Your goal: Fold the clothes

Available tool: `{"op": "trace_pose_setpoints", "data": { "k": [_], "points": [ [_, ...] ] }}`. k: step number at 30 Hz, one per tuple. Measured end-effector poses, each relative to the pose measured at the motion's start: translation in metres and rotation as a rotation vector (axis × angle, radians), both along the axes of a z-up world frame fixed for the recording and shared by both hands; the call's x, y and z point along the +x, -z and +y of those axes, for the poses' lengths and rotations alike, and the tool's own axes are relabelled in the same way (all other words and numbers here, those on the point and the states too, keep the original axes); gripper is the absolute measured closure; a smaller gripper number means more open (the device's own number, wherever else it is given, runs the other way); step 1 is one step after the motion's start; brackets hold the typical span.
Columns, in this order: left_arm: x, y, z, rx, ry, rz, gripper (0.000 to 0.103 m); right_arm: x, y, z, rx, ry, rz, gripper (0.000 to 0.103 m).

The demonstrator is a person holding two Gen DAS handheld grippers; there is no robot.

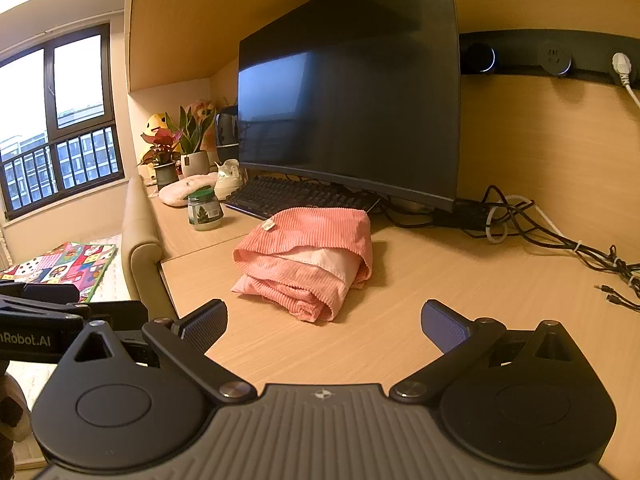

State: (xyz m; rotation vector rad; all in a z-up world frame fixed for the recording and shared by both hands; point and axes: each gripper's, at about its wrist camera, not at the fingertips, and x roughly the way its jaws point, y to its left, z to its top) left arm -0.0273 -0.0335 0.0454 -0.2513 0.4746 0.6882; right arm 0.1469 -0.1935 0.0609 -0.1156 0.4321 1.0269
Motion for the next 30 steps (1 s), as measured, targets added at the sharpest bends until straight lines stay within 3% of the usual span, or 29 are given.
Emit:
{"op": "trace_pose_setpoints", "data": {
  "k": [30],
  "points": [
    [0.008,0.012,0.025,-0.039,-0.010,0.040,0.000,0.010,0.010,0.023,-0.042,0.023,0.046,0.000]
  ]
}}
